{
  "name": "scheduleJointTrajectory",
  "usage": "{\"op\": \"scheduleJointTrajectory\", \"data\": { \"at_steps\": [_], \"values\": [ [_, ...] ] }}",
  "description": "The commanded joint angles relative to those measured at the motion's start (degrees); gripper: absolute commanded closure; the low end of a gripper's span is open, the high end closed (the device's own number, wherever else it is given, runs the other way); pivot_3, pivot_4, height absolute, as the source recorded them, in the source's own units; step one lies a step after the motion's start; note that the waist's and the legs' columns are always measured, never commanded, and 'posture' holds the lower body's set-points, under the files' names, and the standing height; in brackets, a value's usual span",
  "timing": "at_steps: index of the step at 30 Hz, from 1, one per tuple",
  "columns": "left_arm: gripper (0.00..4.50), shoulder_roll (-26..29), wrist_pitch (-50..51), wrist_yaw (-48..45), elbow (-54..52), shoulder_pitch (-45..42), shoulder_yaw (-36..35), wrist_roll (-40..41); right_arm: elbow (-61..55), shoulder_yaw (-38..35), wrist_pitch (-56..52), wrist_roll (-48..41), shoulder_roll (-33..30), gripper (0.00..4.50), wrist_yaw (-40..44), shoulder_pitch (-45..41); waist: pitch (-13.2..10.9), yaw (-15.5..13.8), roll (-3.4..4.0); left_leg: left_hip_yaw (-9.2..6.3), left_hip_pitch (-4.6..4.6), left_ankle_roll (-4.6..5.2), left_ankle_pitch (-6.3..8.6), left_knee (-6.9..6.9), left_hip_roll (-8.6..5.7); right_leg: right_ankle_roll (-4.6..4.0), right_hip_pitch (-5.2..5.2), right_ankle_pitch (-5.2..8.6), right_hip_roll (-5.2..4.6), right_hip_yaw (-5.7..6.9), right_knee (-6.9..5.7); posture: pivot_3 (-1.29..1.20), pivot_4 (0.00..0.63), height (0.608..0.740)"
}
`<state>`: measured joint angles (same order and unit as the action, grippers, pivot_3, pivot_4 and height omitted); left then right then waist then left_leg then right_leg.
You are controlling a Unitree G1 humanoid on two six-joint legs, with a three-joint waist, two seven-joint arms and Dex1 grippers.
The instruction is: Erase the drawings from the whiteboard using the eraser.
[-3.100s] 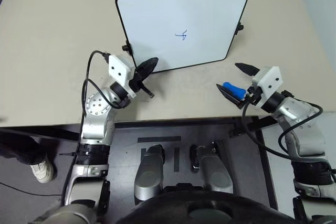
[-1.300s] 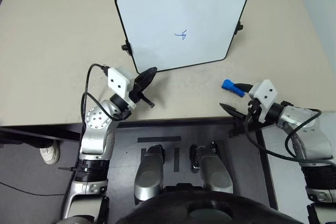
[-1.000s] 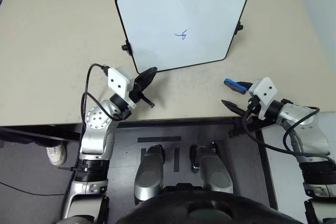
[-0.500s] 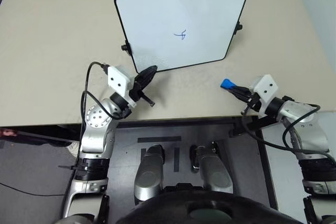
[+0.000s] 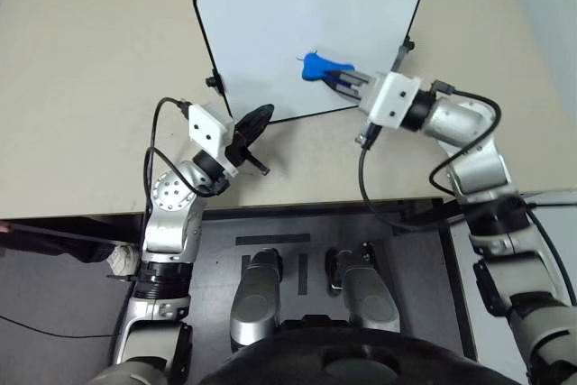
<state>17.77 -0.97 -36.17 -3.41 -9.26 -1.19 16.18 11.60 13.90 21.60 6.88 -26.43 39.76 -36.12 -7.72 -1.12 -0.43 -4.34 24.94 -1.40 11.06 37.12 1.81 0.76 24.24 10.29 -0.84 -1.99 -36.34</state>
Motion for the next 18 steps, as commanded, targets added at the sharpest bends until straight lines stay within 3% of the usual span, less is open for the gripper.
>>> {"op": "scheduleJointTrajectory", "data": {
  "at_steps": [1, 8, 18],
  "values": [
    [4.50, -0.2, -1.5, 0.3, -1.5, 0.4, -0.3, 0.1, 9.5, 0.1, 9.5, 4.1, 1.3, 4.48, -5.1, -5.0, 0.0, 0.1, 0.00, 0.01, 0.02, -0.02, 0.02, -0.01, 0.00, -0.02, 0.05, -0.02, -0.01, 0.00, -0.01, 0.00, 0.150, 0.740],
    [4.50, -0.5, -2.0, 1.5, -2.3, 1.4, -0.6, -0.2, 27.9, 3.9, 18.9, 11.8, 2.9, 4.48, -11.4, -10.5, 0.0, 0.3, 0.01, 0.00, -0.02, -0.06, 0.06, -0.03, 0.01, -0.17, 0.20, -0.01, -0.02, -0.01, -0.33, 0.00, 0.150, 0.740],
    [4.50, -0.1, -2.0, 1.4, -2.2, 1.1, -0.5, -0.1, 36.4, 5.7, 24.3, 15.2, 4.6, 4.48, -15.5, -11.7, 0.0, 0.5, 0.02, -0.03, -0.03, -0.30, 0.18, -0.04, 0.01, -0.49, 0.31, -0.32, -0.02, -0.02, -0.52, 0.00, 0.150, 0.740]
  ]
}}
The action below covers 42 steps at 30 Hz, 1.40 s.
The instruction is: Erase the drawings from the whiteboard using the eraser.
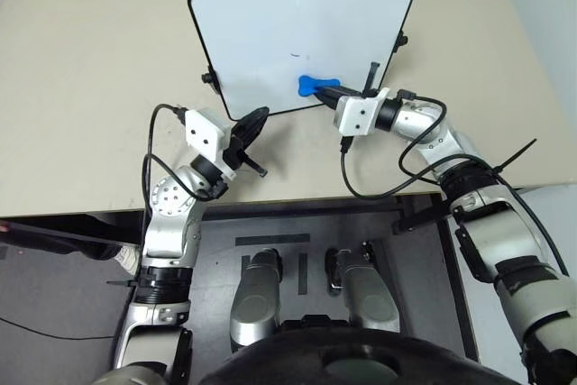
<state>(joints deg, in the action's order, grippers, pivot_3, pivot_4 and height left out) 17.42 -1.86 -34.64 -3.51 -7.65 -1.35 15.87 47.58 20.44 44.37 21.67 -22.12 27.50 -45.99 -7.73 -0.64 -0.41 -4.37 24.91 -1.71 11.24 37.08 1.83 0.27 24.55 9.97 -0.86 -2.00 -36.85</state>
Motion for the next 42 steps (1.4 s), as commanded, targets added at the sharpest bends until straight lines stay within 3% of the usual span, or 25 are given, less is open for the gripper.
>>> {"op": "scheduleJointTrajectory", "data": {
  "at_steps": [1, 15, 31, 42],
  "values": [
    [4.50, 0.3, -1.1, -0.2, -2.0, -0.7, -0.3, 0.3, 0.6, -1.2, 2.0, 0.9, 0.3, 4.48, -4.8, -2.5, 0.0, 0.0, 0.00, 0.00, 0.00, -0.01, 0.00, 0.00, 0.00, 0.00, 0.00, 0.00, 0.00, 0.00, 0.00, 0.00, 0.150, 0.740],
    [4.50, 0.1, -1.2, -0.7, -1.2, -1.6, 0.1, 0.3, -0.2, -2.9, 5.3, 6.9, -1.2, 4.48, -21.8, -7.1, 0.0, 0.2, 0.03, 0.00, 0.05, -0.12, 0.07, -0.04, 0.02, 0.01, 0.11, 0.01, -0.01, -0.01, 0.02, 0.00, 0.150, 0.740],
    [4.50, 0.0, -1.0, -1.1, -1.4, -1.6, 0.5, 0.3, 3.4, 2.3, 4.2, 6.3, 5.4, 4.48, -12.2, -4.4, 0.0, 0.7, 0.03, 0.01, 0.07, -0.14, 0.08, -0.12, 0.03, 0.04, 0.20, 0.04, -0.01, -0.01, 0.09, 0.00, 0.150, 0.740],
    [4.50, -0.5, -1.0, -1.2, -1.0, -1.8, 0.6, 0.1, 1.1, -1.0, 4.4, 9.1, 3.1, 4.48, -23.9, -8.0, 0.0, 0.6, 0.08, 0.01, 0.12, -0.52, 0.31, -0.12, 0.03, -0.02, 0.21, -0.01, -0.03, -0.01, 0.13, 0.00, 0.150, 0.740]
  ]
}}
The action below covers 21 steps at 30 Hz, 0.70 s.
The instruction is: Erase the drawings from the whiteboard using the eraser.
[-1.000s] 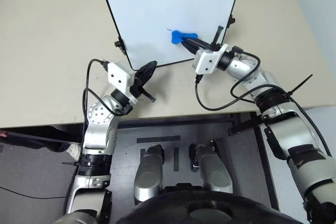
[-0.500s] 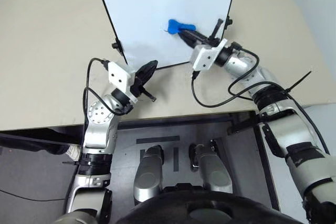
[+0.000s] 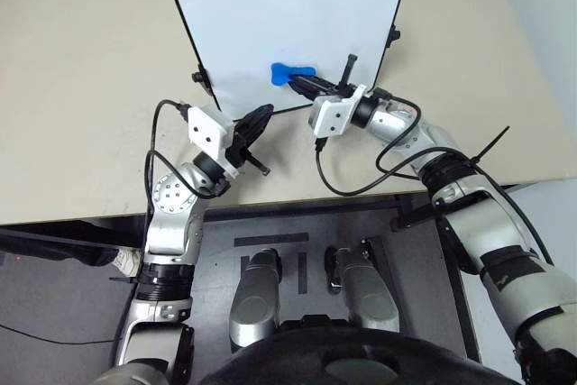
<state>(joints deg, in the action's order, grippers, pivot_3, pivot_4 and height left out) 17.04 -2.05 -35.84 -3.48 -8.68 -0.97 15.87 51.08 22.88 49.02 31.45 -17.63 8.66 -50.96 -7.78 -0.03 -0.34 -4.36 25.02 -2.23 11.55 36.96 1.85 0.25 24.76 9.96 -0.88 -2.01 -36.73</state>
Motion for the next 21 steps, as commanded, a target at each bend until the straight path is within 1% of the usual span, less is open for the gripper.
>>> {"op": "scheduleJointTrajectory", "data": {
  "at_steps": [1, 7, 11, 13, 15, 18, 21],
  "values": [
    [4.50, -0.2, -0.9, 0.0, -1.0, -0.8, 0.2, 0.1, -2.8, -3.6, -0.1, -0.6, -1.6, 4.48, -6.0, -3.0, 0.0, 0.0, 0.00, 0.00, 0.00, 0.00, 0.00, 0.00, 0.00, -0.02, 0.00, -0.01, 0.00, 0.00, -0.01, 0.00, 0.150, 0.740],
    [4.50, -0.2, -0.9, -0.1, -0.9, -0.9, 0.1, 0.2, -4.0, -3.4, -0.4, -0.6, -1.8, 4.48, -8.1, -2.3, 0.0, 0.0, 0.00, -0.01, -0.04, 0.00, 0.00, -0.01, 0.00, -0.04, 0.01, -0.05, 0.00, 0.00, -0.04, 0.00, 0.150, 0.740],
    [4.50, 0.0, -1.0, -0.2, -0.8, -0.8, -0.2, 0.3, -6.3, -4.0, -1.8, -2.6, -3.1, 4.48, -5.8, 1.1, 0.0, 0.0, -0.01, 0.00, -0.02, 0.06, -0.03, -0.01, 0.00, 0.05, 0.00, 0.00, 0.00, 0.00, 0.02, 0.00, 0.150, 0.740],
    [4.50, 0.3, -1.0, -0.3, -0.9, -0.7, -0.5, 0.5, -10.7, -5.0, -3.6, -7.9, -4.7, 4.48, 0.2, 5.2, 0.0, -0.4, -0.02, 0.01, 0.00, 0.11, -0.07, -0.01, 0.00, 0.11, -0.02, 0.05, 0.00, 0.01, 0.06, 0.00, 0.150, 0.740],
    [4.50, 0.5, -0.9, -0.4, -1.1, -0.5, -0.8, 0.6, -19.0, -6.4, -8.6, -16.3, -7.0, 4.48, 8.5, 11.3, 0.0, -0.7, -0.03, 0.02, 0.03, 0.16, -0.10, 0.00, 0.00, 0.16, -0.06, 0.12, -0.01, 0.01, 0.15, 0.00, 0.150, 0.740],
    [4.50, 0.6, -0.6, -0.5, -1.2, -0.1, -0.8, 0.6, -36.5, -9.0, -22.0, -31.6, -12.5, 4.48, 21.3, 22.5, 0.0, -1.2, -0.05, 0.09, 0.23, 0.26, -0.16, 0.01, -0.01, 0.30, -0.12, 0.20, -0.01, 0.05, 0.52, 0.00, 0.150, 0.740],
    [4.50, 0.7, -0.4, -1.0, -1.2, 0.1, -0.3, 0.8, -49.3, -12.0, -32.0, -37.9, -18.7, 4.48, 27.2, 31.4, 0.0, -1.2, -0.06, 0.20, 0.48, 0.61, -0.18, 0.11, -0.03, 0.43, -0.06, 0.27, -0.01, 0.04, 0.80, 0.00, 0.150, 0.740]
  ]
}}
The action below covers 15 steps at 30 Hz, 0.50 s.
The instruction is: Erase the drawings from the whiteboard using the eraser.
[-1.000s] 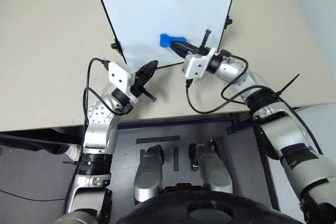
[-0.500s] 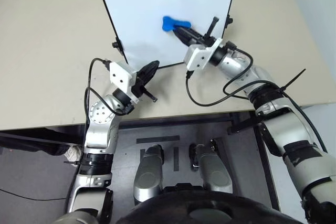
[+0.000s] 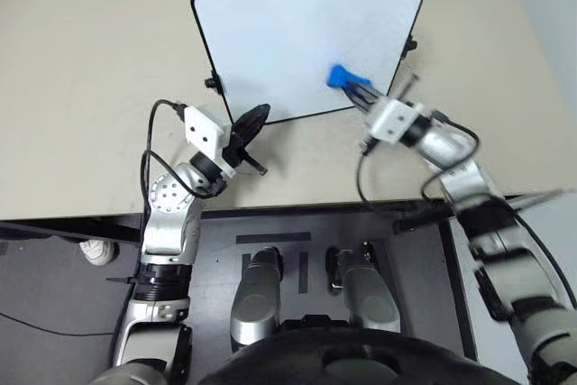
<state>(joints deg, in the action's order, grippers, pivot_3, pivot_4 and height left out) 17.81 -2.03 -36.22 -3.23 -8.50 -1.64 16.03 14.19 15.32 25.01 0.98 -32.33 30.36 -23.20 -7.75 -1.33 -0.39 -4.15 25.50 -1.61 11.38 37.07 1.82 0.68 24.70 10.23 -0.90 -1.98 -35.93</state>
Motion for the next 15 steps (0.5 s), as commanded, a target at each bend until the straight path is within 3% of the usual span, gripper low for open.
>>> {"op": "scheduleJointTrajectory", "data": {
  "at_steps": [1, 5, 11, 15],
  "values": [
    [4.50, -0.1, -0.4, -0.8, -1.3, -0.2, 0.5, 0.7, -15.5, -5.5, -10.6, -8.5, -6.0, 4.48, 6.9, 6.4, 0.0, 0.0, -0.01, 0.00, 0.03, 0.04, 0.05, 0.03, 0.00, 0.05, 0.00, 0.03, 0.00, -0.02, 0.02, 0.00, 0.150, 0.740],
    [4.50, 0.0, -0.3, -1.2, -0.8, -0.7, 0.4, 0.8, -22.9, -8.5, -18.6, -9.9, -12.5, 4.48, 11.2, 16.6, 0.0, 0.2, -0.07, -0.03, -0.07, 0.00, 0.14, -0.01, 0.01, 0.18, -0.08, 0.20, 0.03, 0.00, -0.01, 0.00, 0.150, 0.740],
    [4.50, 0.3, 0.1, -1.7, -1.0, -0.8, 0.4, 0.9, -25.7, -9.8, -23.0, -9.7, -13.2, 4.48, 13.3, 21.2, 0.0, 0.5, -0.08, -0.01, -0.47, 0.02, 0.11, -0.02, 0.01, 0.47, -0.43, 0.34, 0.06, -0.05, -0.06, 0.00, 0.150, 0.740],
    [4.50, 0.9, 0.5, -2.1, -1.0, -1.0, 0.0, 1.1, -24.1, -9.5, -24.1, -8.8, -10.8, 3.43, 12.6, 19.2, 0.0, 0.5, -0.08, -0.04, -0.57, 0.07, -0.08, -0.01, 0.01, 0.81, -0.55, 0.44, 0.09, -0.06, -0.07, 0.00, 0.150, 0.740]
  ]
}}
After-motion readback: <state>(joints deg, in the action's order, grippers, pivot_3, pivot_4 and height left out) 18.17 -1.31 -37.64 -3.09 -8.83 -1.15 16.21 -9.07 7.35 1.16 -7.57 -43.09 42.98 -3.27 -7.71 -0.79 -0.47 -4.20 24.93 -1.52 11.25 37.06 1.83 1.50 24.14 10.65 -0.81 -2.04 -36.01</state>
